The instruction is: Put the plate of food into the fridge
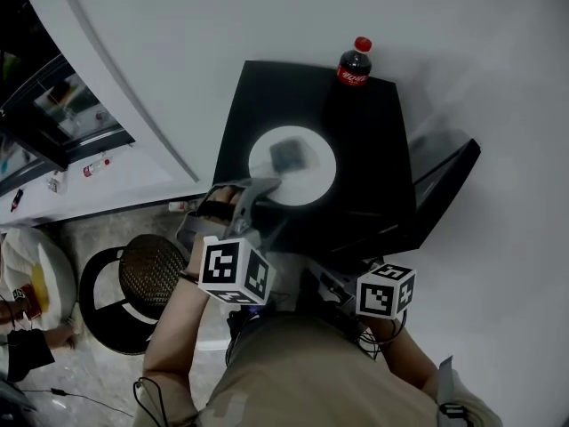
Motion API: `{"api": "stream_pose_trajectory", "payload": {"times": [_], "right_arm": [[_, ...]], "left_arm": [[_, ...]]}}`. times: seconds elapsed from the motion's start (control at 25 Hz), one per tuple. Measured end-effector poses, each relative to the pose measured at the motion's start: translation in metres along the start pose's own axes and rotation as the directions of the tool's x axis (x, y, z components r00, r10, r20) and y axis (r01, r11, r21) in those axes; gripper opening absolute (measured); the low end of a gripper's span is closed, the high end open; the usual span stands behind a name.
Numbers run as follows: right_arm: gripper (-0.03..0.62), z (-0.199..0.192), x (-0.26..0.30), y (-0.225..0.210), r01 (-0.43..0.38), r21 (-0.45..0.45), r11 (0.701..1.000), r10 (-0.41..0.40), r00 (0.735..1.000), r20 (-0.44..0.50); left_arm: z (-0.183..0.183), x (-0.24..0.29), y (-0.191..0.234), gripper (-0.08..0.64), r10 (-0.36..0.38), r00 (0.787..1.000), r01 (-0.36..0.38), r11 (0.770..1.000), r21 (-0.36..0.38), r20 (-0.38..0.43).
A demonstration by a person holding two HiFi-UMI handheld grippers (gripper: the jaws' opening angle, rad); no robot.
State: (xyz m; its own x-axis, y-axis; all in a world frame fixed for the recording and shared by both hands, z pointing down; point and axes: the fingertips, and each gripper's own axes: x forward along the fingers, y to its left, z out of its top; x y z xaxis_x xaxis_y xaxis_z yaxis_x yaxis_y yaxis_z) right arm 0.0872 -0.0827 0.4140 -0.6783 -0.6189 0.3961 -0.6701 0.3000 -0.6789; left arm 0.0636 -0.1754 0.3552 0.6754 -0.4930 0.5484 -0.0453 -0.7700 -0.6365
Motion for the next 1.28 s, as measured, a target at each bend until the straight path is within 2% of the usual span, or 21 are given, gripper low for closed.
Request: {"api": "stream_pose_trajectory", "payload": {"times": [0.16,0.36,0.56,0.8,1.28], "right_arm": [[0.021,0.004,-0.001,0.0,0.01,-0.017,1.0,-0.01,1.0,0.005],[0.021,0.011,0.004,0.002,0.07,-0.151,0.986,-0.074,0.997,-0.02],[0.021,0.017,0.008,0.002,0.085,-0.181,0.98,-0.088,0.996,-0.012],[0.021,0.02,0.005,-0.004,0.179,-0.315,0.932,-0.187,0.982,0.003],[0.021,0.028,0.002,-0.005,0.142,-0.218,0.966,-0.138,0.99,0.036]], "left_arm": [[0.0,0.003,0.0,0.238,0.012,1.0,-0.011,0.999,0.043,-0.016],[-0.001,0.003,-0.001,0.236,0.005,1.0,-0.004,0.998,0.063,-0.022],[0.0,0.004,-0.001,0.221,-0.002,1.0,0.003,0.998,0.069,-0.017],[-0.001,-0.003,-0.001,0.179,-0.006,1.0,0.005,0.998,0.057,0.004],[0.003,-0.01,0.0,0.125,0.003,0.998,-0.004,1.0,0.019,0.057]]}}
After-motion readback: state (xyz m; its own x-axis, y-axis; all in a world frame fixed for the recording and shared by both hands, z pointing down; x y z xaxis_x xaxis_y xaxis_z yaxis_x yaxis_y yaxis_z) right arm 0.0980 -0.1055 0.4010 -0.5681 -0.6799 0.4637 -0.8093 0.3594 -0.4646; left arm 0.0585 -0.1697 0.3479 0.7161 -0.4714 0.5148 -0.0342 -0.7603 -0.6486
